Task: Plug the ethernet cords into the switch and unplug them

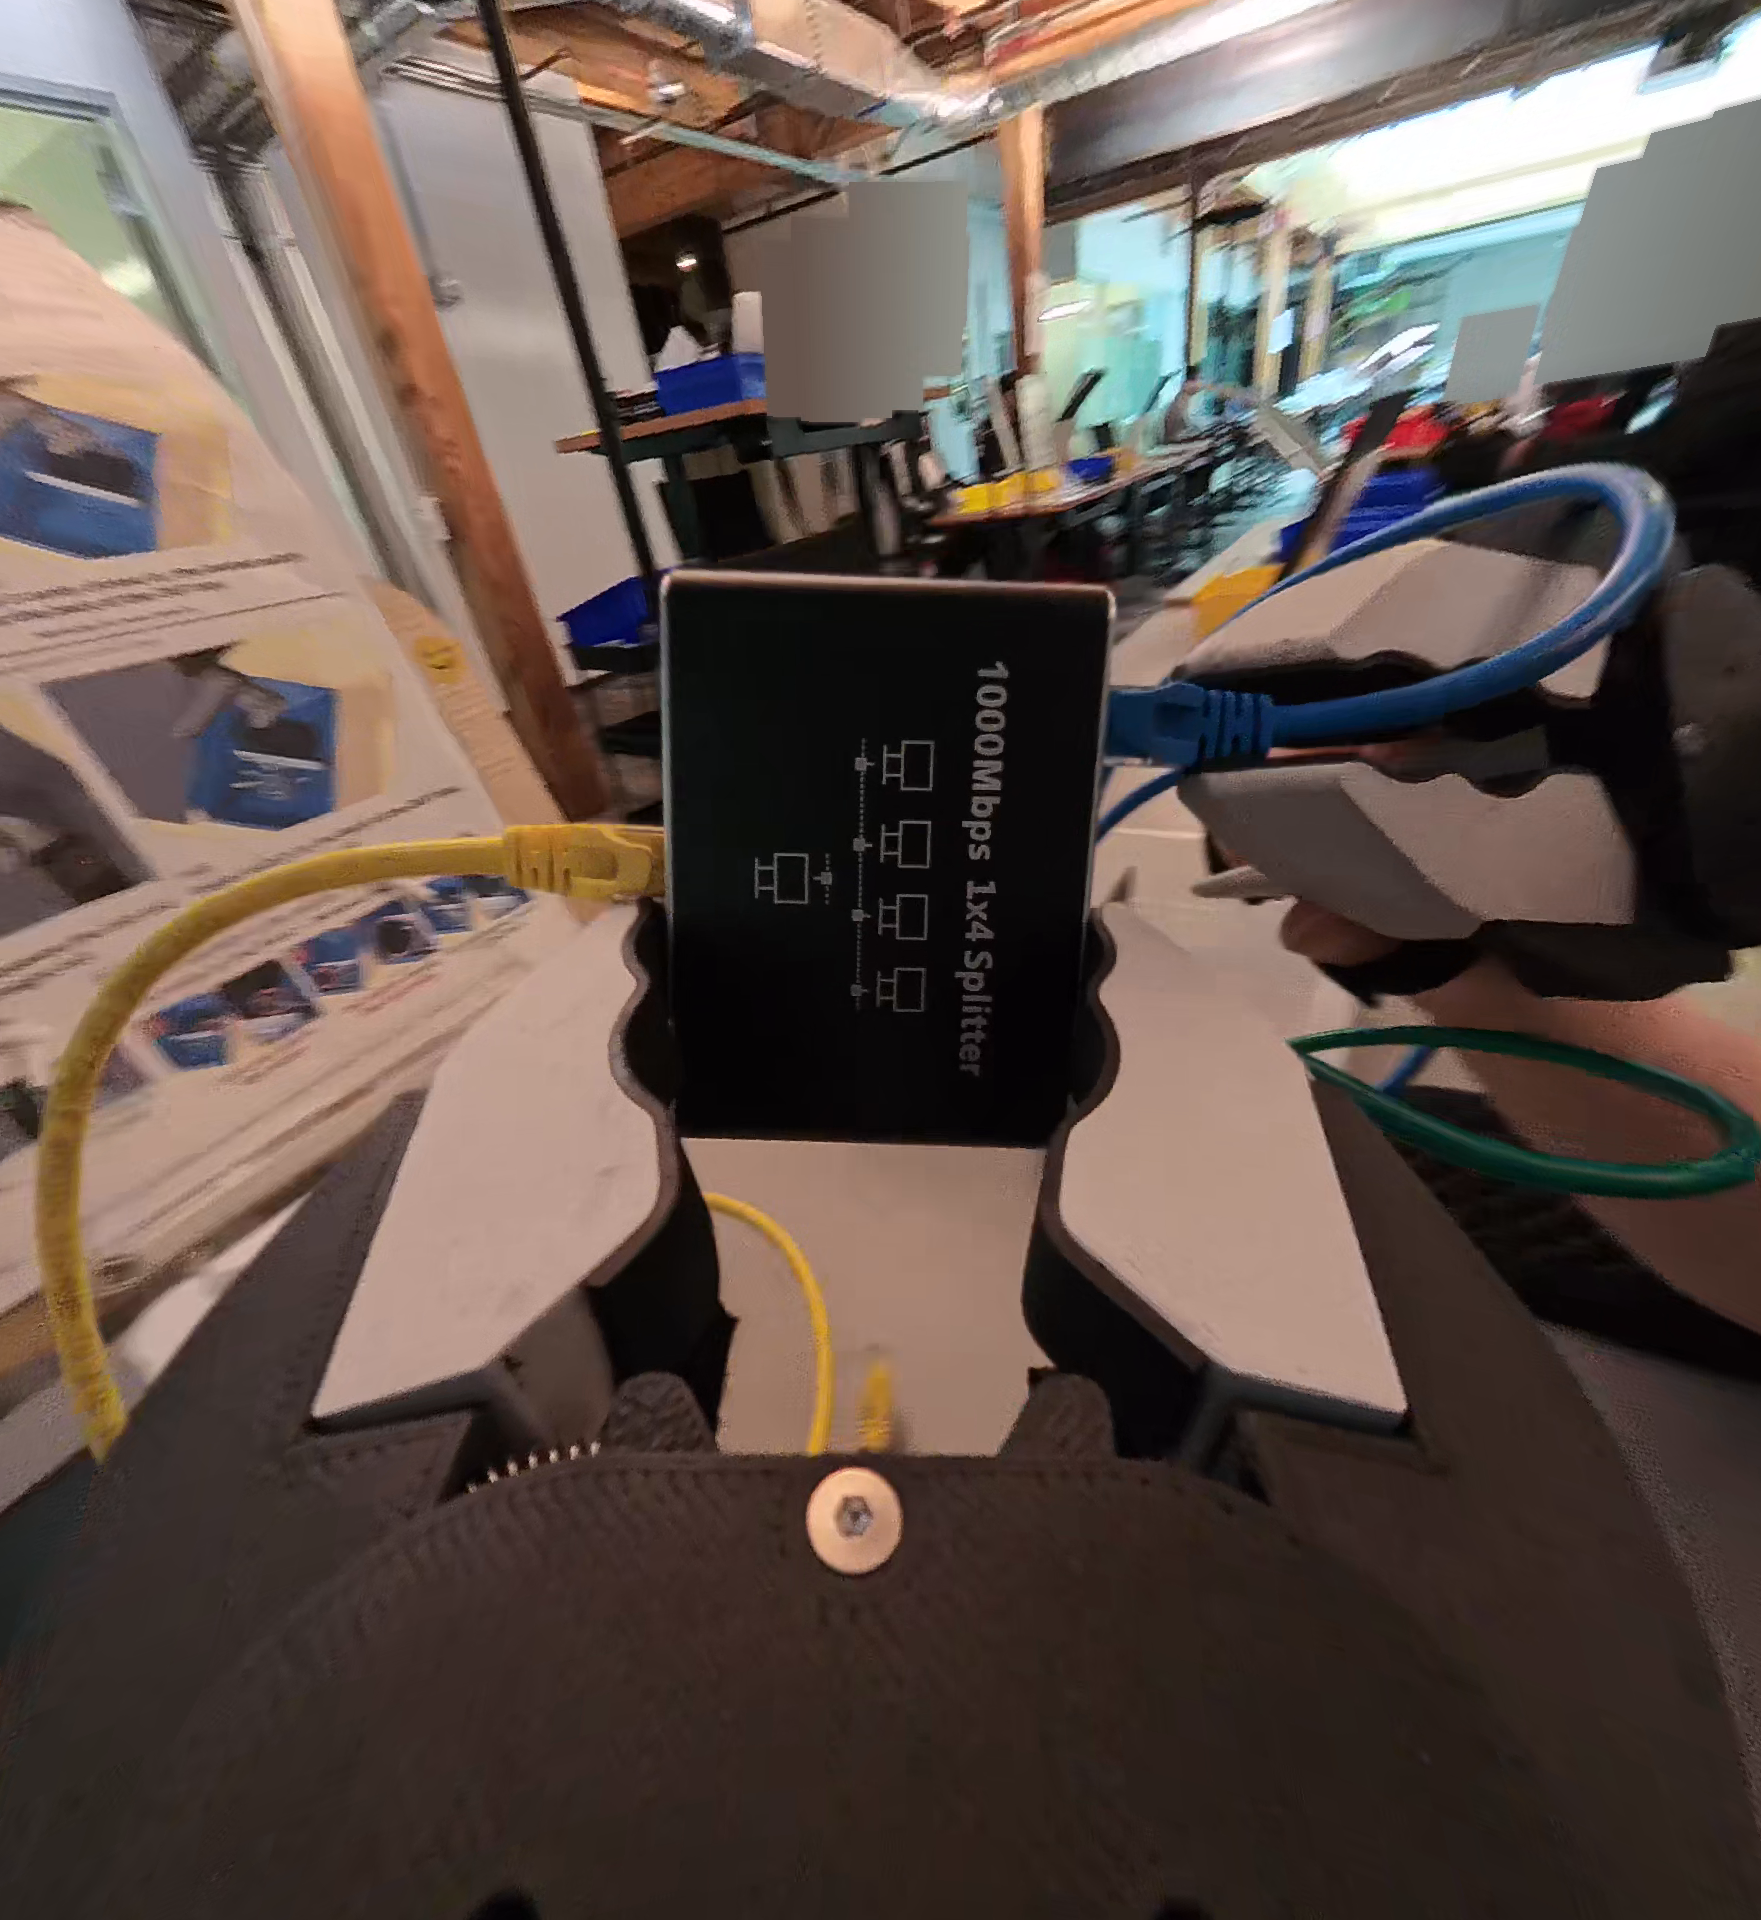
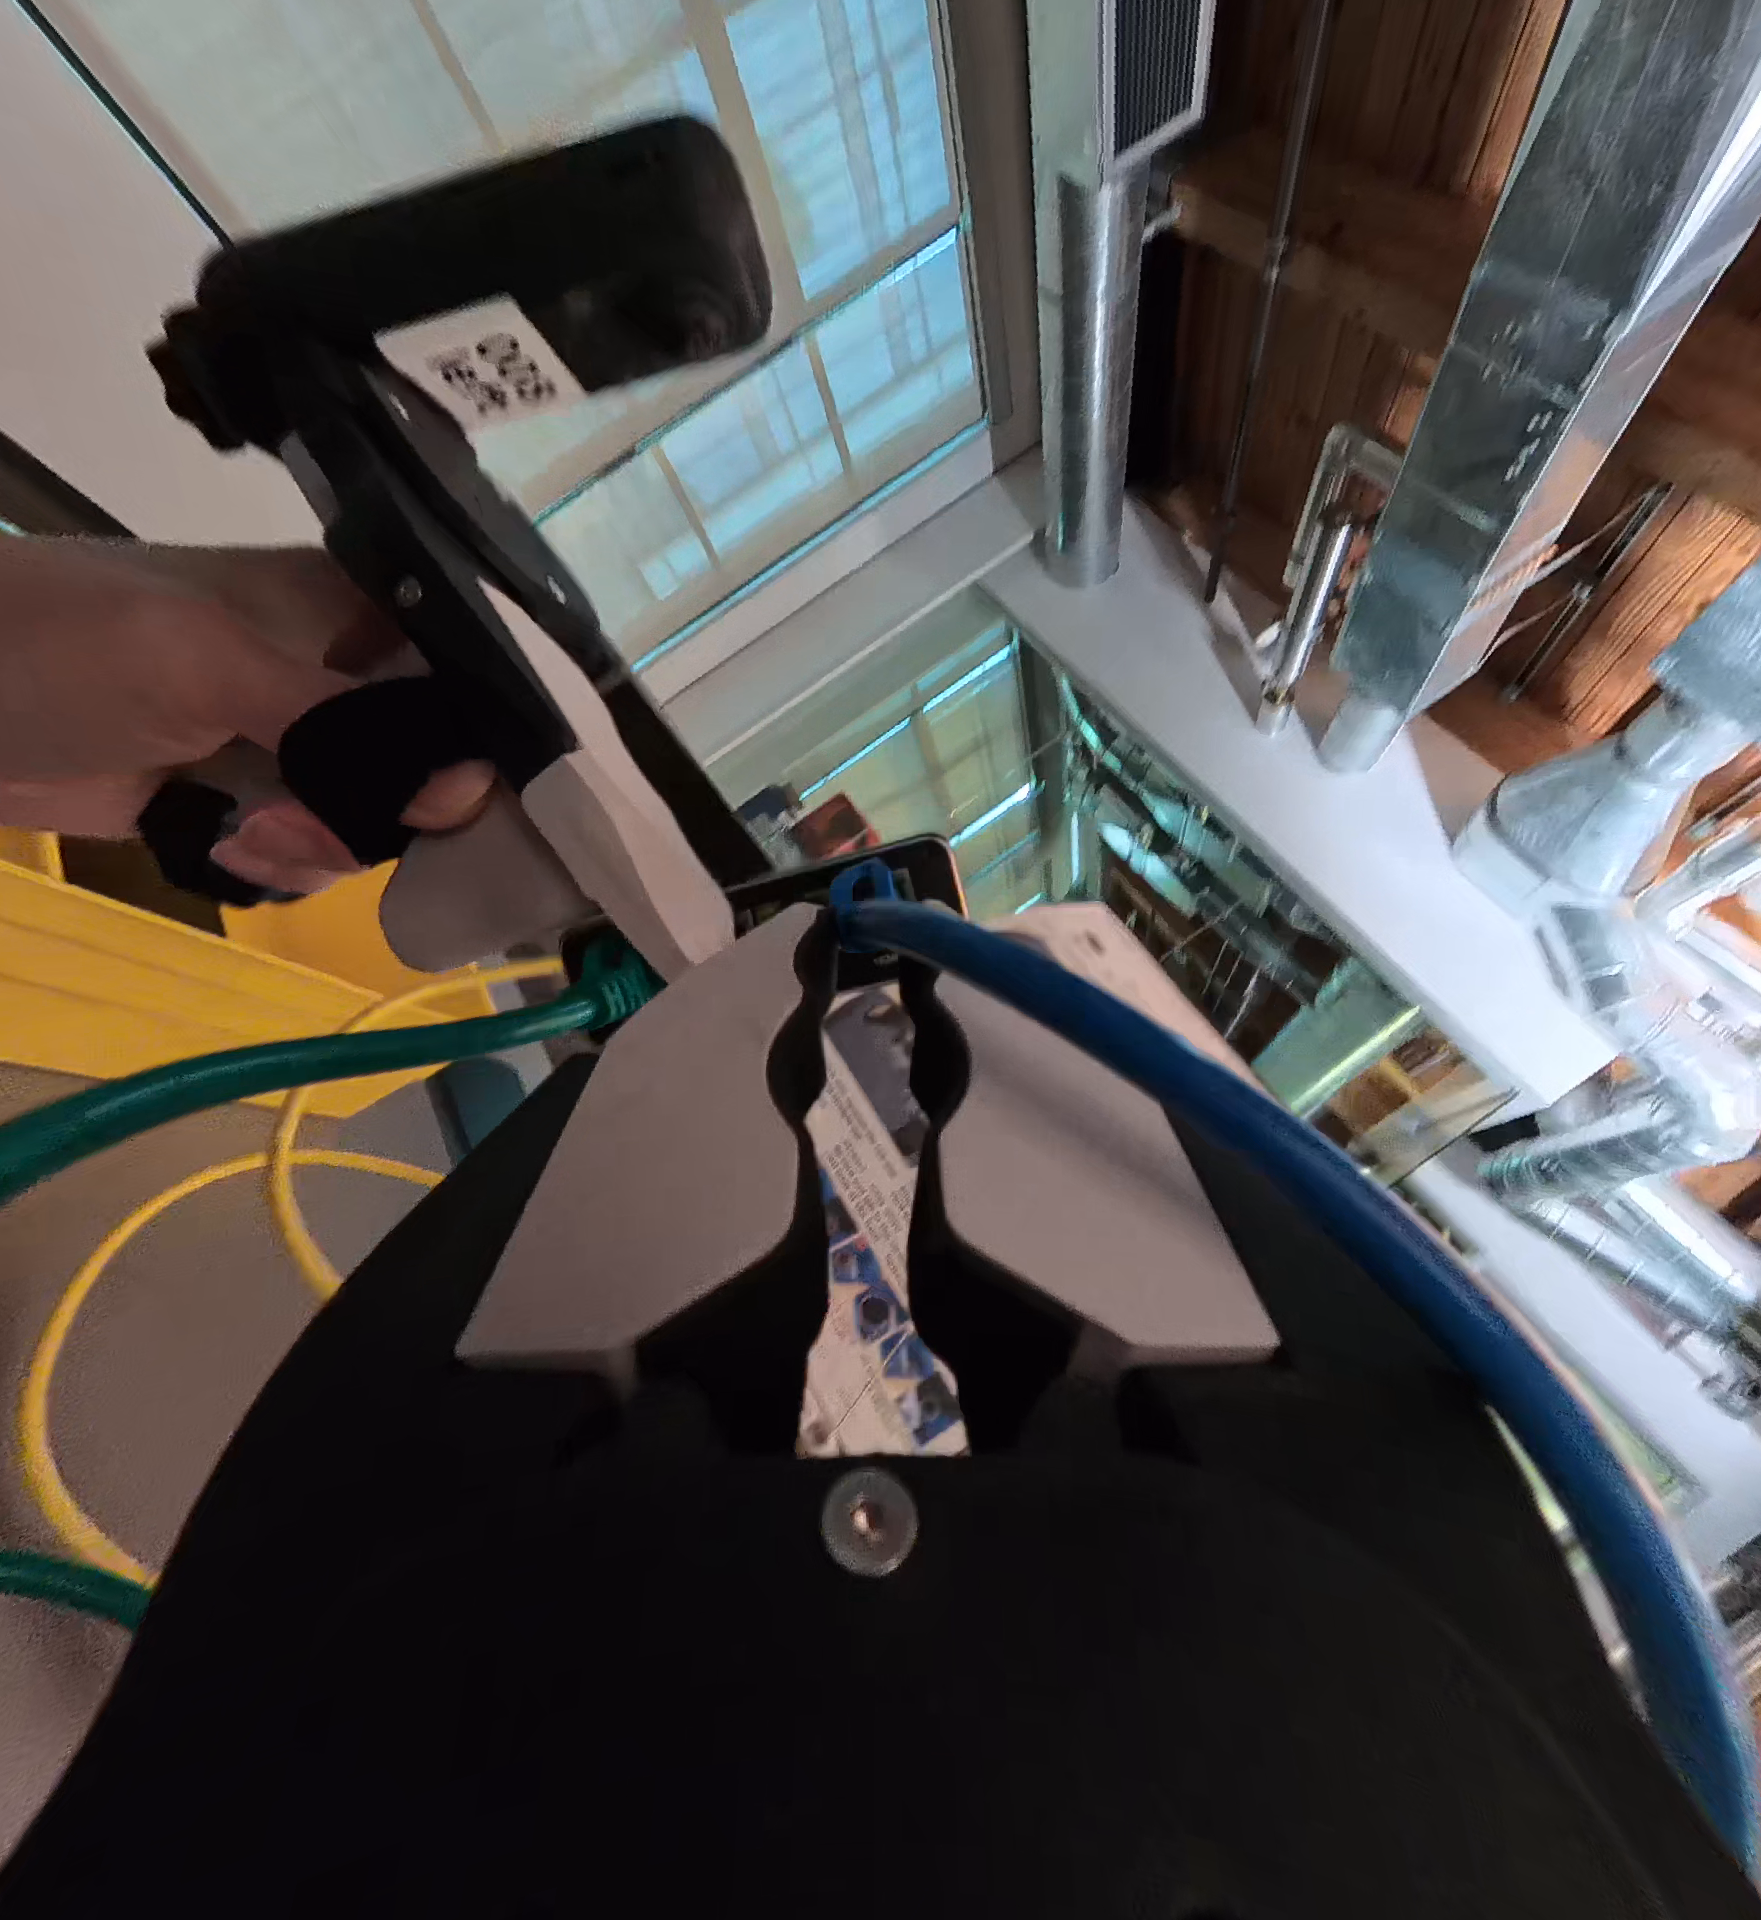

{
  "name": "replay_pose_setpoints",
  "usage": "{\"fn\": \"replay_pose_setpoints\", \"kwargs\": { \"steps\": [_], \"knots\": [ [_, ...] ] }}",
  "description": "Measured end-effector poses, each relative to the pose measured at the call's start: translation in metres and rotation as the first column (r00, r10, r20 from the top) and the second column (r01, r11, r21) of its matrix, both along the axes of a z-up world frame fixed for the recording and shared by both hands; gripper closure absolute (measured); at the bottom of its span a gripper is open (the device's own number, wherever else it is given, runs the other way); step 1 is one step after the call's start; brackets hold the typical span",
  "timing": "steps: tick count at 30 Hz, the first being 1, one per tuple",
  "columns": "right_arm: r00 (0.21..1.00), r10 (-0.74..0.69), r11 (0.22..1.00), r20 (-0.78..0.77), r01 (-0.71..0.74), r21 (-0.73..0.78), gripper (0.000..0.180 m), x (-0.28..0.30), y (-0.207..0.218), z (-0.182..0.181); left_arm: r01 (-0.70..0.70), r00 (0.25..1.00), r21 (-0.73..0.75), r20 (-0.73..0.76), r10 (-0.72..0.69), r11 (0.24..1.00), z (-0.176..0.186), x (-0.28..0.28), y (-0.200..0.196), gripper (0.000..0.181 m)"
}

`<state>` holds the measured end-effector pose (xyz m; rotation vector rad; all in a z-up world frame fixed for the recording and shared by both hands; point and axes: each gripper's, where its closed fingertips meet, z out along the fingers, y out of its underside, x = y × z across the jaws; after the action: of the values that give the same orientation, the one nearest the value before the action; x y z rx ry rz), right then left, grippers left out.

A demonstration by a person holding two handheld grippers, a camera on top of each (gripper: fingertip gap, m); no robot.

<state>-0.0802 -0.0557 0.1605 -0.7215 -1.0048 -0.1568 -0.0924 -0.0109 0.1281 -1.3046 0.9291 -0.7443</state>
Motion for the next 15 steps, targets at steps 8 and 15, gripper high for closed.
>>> {"fn": "replay_pose_setpoints", "kwargs": {
  "steps": [8,15],
  "knots": [
    [0.989,-0.068,0.953,0.132,0.104,-0.285,0.168,-0.006,0.019,-0.024,-0.199,0.979,-0.016,-0.044,0.198,0.98,0.002,-0.049,0.047,0.107],
    [0.978,0.2,0.922,-0.06,-0.208,-0.326,0.175,-0.009,-0.037,0.013,-0.279,0.892,0.267,-0.284,0.352,0.922,-0.02,-0.059,0.066,0.106]
  ]
}}
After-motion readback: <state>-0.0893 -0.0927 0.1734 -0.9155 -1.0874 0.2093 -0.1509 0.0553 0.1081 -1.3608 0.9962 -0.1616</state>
